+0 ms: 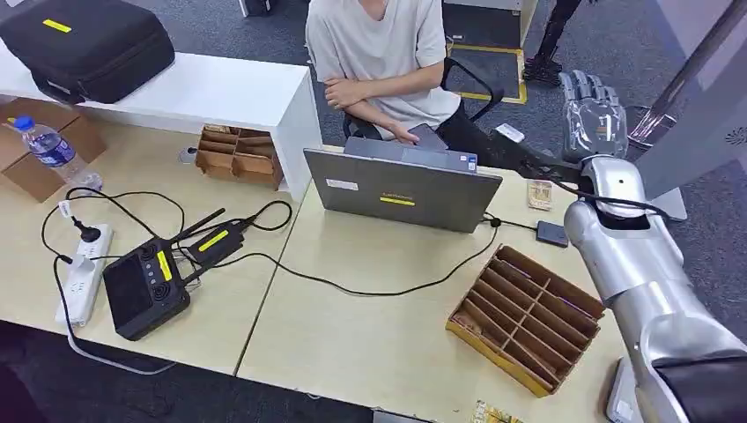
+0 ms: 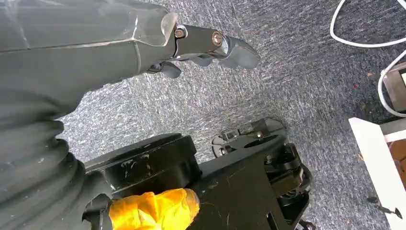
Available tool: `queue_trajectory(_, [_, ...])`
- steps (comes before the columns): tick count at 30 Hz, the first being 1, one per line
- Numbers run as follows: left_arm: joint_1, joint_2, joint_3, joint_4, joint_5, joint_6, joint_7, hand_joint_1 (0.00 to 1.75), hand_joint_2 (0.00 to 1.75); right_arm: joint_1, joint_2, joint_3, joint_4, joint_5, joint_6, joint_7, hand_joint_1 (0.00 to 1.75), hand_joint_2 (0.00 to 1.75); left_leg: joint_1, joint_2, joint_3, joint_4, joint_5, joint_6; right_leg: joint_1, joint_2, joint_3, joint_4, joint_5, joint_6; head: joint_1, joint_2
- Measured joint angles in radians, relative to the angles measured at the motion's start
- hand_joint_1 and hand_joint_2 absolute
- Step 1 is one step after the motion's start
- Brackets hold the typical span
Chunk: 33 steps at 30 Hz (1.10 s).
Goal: Pass the card to the sensor for recognition and then transmit it.
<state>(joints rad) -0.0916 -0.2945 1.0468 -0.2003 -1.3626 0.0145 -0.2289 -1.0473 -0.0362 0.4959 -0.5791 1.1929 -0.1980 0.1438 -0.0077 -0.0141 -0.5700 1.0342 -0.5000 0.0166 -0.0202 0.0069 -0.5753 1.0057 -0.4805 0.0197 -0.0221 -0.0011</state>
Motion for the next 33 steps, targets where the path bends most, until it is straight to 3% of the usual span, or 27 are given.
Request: queue_trajectory(33, [0.0, 0.0, 0.0, 0.0, 0.0, 0.0, 0.0, 0.0, 1.75, 0.0, 0.0, 0.0, 0.0, 0.0, 0.0, 0.0, 0.0, 1.75, 0.0, 0.0, 0.0, 0.0, 0.0, 0.0, 0.0, 0.0, 0.0, 0.0, 0.0, 0.0, 0.0, 0.0])
